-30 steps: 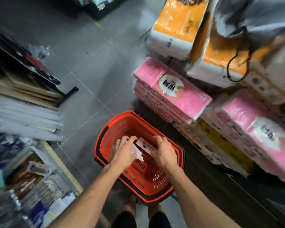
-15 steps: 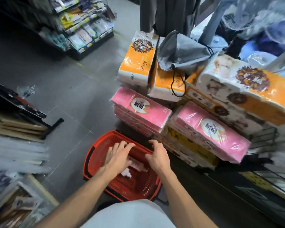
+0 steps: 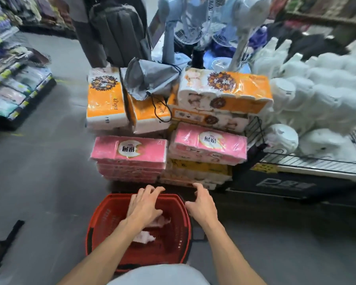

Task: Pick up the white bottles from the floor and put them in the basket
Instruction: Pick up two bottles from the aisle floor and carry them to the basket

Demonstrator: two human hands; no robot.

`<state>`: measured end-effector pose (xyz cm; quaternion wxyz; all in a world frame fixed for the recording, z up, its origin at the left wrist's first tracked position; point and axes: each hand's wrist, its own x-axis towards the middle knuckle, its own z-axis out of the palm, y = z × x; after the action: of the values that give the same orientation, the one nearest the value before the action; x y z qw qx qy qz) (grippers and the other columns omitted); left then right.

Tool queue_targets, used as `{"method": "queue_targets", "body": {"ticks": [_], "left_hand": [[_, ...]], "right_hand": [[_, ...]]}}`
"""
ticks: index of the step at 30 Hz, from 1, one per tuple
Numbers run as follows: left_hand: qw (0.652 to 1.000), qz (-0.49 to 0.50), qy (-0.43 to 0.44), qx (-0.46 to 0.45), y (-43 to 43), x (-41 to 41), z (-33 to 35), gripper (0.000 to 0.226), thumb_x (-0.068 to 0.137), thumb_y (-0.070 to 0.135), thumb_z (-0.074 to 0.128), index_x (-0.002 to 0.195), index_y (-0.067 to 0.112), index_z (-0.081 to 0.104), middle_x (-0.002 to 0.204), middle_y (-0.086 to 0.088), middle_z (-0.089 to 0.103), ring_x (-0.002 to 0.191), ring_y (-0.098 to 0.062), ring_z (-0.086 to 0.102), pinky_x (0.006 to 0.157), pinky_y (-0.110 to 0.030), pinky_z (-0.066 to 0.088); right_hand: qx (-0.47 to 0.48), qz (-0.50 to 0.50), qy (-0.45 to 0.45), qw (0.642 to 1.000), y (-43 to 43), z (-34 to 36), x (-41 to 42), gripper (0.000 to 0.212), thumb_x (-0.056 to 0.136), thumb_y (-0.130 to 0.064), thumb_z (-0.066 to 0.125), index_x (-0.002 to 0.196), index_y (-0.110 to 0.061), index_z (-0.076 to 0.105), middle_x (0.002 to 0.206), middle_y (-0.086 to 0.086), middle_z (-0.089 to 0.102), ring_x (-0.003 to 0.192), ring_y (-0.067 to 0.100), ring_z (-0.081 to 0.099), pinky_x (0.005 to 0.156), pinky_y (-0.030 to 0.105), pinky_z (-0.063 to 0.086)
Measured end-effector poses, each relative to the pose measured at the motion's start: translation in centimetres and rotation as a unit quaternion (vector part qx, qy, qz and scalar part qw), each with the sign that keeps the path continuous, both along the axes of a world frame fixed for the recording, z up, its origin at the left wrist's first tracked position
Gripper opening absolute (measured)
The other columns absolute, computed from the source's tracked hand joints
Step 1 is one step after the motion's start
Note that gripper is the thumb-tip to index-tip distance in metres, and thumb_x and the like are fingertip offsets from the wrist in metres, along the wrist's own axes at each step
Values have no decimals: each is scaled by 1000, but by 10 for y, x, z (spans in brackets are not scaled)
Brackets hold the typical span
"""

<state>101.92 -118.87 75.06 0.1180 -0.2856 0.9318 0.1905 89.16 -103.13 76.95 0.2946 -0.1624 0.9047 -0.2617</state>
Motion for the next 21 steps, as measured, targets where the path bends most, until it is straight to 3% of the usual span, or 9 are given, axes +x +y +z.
{"method": "queue_targets", "body": {"ticks": [8, 13, 21], "left_hand": [[984, -178, 2, -25, 57, -45, 17, 75, 83, 52, 70, 148, 44, 33, 142, 7, 45, 129, -21, 46, 100, -39, 43], [958, -286, 30, -3, 143, -91, 30, 74, 84, 48, 71, 148, 43, 34, 142, 5, 46, 128, -21, 46, 100, -41, 43], [912, -407, 47, 33, 299, -157, 49, 74, 86, 46, 73, 149, 40, 36, 145, 1, 45, 130, -23, 47, 101, -39, 48]], "right_hand": [[4, -198, 11, 980, 107, 9, 11, 70, 86, -28, 70, 148, -34, 38, 140, -1, 51, 127, 22, 51, 98, 38, 48], [3, -326, 25, 945, 212, 18, 16, 69, 83, -25, 68, 146, -34, 40, 136, -1, 52, 124, 23, 52, 101, 40, 47], [7, -478, 52, 877, 379, 24, 28, 64, 83, -26, 72, 142, -29, 48, 133, 2, 55, 121, 25, 58, 94, 34, 46]]}}
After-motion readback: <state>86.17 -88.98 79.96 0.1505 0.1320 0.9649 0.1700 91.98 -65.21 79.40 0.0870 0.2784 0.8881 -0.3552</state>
